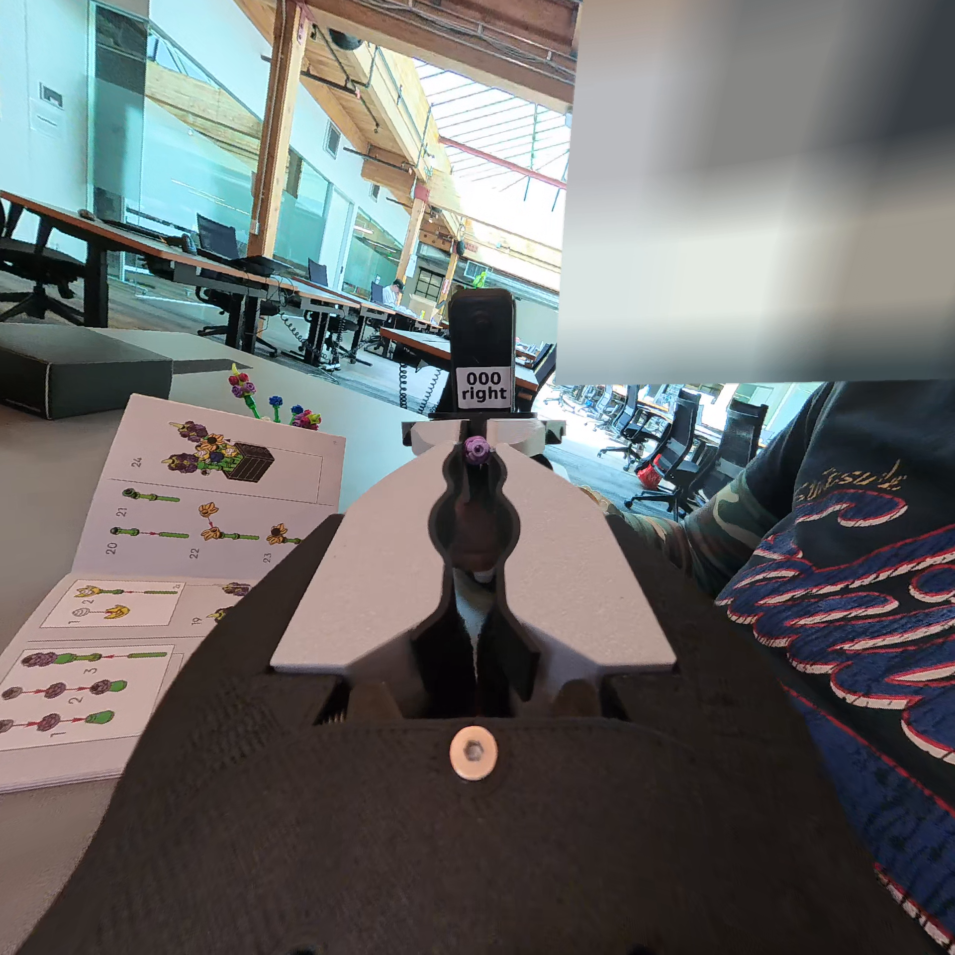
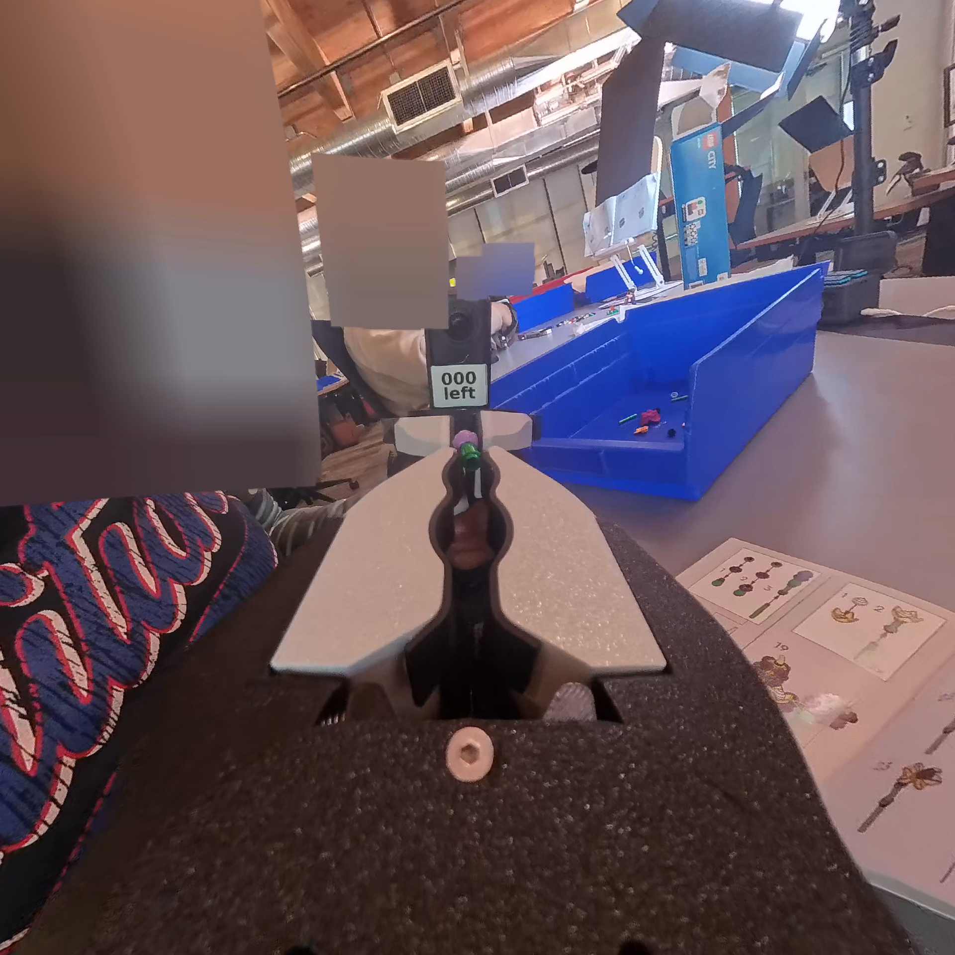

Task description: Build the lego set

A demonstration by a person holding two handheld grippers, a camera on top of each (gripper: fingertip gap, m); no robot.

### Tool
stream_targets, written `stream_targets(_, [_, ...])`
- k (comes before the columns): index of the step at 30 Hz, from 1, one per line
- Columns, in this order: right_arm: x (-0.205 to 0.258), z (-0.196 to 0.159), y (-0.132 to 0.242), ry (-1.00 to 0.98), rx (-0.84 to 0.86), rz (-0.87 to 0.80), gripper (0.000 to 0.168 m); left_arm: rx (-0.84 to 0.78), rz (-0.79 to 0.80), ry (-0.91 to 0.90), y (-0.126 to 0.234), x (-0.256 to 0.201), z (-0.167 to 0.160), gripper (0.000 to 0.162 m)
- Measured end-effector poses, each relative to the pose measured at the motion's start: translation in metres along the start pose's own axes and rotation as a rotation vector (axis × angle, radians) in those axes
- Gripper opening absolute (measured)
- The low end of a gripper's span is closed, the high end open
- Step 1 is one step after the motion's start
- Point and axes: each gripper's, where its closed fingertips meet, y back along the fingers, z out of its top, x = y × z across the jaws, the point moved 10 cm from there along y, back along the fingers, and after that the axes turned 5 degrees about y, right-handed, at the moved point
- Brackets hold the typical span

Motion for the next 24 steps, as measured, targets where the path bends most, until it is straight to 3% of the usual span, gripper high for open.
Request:
stream_targets(19, [-0.001, -0.005, -0.003, -0.073, -0.06, 0.028, 0.007, -0.03, -0.024, 0.033, 0.0, 0.001, -0.001, 0.009])
stream_targets(21, [0.002, -0.001, -0.004, 0.018, -0.036, 0.005, 0.007, -0.041, -0.044, 0.049, 0.001, 0.002, 0.0, 0.009])
stream_targets(24, [0.018, 0.012, -0.006, 0.45, 0.049, -0.129, 0.007, -0.07, -0.059, 0.08, 0.003, 0.006, 0.005, 0.034])
